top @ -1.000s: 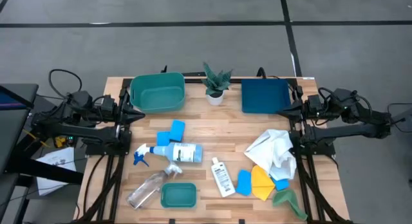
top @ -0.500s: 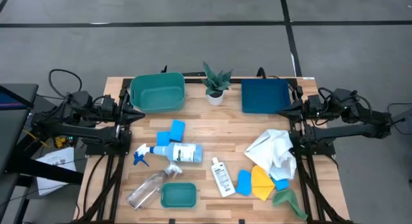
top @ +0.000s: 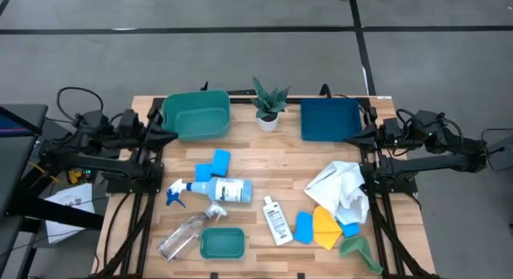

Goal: Pick & Place Kitchen Items
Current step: Put the white microfiber cloth into the top green bin

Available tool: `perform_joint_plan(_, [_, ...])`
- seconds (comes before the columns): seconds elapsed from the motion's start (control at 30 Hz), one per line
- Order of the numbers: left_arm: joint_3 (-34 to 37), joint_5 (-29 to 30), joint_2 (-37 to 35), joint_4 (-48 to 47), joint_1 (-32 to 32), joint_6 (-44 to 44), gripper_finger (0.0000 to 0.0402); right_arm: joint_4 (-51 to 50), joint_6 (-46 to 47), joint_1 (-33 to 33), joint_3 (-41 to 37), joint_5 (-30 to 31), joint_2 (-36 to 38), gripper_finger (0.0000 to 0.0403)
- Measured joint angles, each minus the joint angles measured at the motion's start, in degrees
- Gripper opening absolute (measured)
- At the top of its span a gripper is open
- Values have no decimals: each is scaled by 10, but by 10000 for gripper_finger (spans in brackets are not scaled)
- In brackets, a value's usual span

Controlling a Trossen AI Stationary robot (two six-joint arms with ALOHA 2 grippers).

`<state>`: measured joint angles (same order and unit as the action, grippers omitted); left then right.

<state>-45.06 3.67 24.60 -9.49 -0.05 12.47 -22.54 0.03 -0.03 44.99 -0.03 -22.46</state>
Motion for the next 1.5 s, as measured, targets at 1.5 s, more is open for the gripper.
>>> perform_joint_plan(1.5, [1, 188, 236, 539, -8, -14, 60, 352, 118, -2, -3, 31, -35, 9])
